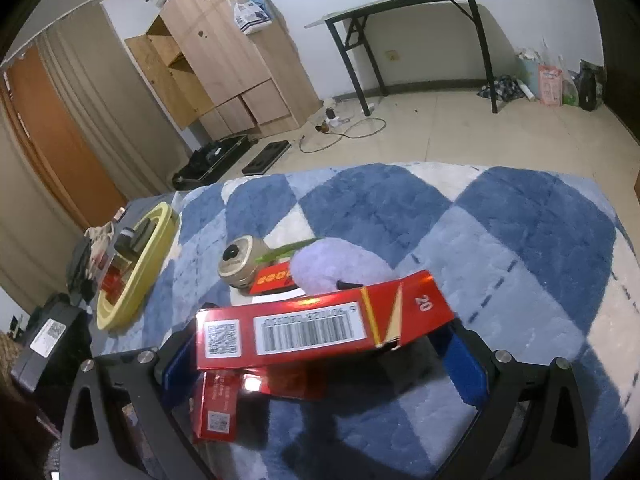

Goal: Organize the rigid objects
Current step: 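Grasp the red lighter with the left tool while right grasps barcode box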

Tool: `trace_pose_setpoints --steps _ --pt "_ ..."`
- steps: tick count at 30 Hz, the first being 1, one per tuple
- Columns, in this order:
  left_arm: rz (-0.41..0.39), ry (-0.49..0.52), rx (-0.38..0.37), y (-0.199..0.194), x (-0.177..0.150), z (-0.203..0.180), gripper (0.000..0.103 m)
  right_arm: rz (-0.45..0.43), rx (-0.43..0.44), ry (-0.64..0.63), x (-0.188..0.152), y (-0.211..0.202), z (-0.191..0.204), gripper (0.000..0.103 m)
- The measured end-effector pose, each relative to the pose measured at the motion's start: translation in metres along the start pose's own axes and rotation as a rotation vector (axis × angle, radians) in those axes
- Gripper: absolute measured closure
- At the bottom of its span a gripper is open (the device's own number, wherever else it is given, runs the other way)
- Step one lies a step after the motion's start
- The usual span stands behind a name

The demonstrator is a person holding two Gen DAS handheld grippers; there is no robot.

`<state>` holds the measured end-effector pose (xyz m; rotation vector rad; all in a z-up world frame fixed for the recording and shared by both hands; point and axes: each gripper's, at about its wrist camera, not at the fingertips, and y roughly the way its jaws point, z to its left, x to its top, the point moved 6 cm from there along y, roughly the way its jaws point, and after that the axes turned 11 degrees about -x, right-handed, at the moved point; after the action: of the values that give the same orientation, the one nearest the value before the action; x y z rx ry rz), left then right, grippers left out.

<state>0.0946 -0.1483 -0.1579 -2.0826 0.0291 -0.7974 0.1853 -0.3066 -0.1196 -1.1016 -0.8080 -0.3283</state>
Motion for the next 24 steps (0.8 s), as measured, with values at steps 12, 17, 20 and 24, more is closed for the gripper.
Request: trace_pose_setpoints --steps 12,17,20,24 --pt "0.005 0.088 -0.057 -0.015 0.001 -0.015 0.000 0.017 -0.019 0.004 0.000 -0.017 -0.004 0.012" --pt "0.094 0.166 0.008 0.009 -0.014 -0.023 0.000 0.016 -0.029 -0.004 0.003 -0.023 -0.003 0.012" --pt "0.080 0.184 0.037 0.014 -0.013 -0.025 0.000 0.018 -0.040 -0.013 0.003 -0.025 -0.004 0.012" --pt "0.043 0.108 0.036 0.015 -0.003 -0.024 0.010 0.028 -0.056 -0.020 0.005 -0.026 -0.004 0.012"
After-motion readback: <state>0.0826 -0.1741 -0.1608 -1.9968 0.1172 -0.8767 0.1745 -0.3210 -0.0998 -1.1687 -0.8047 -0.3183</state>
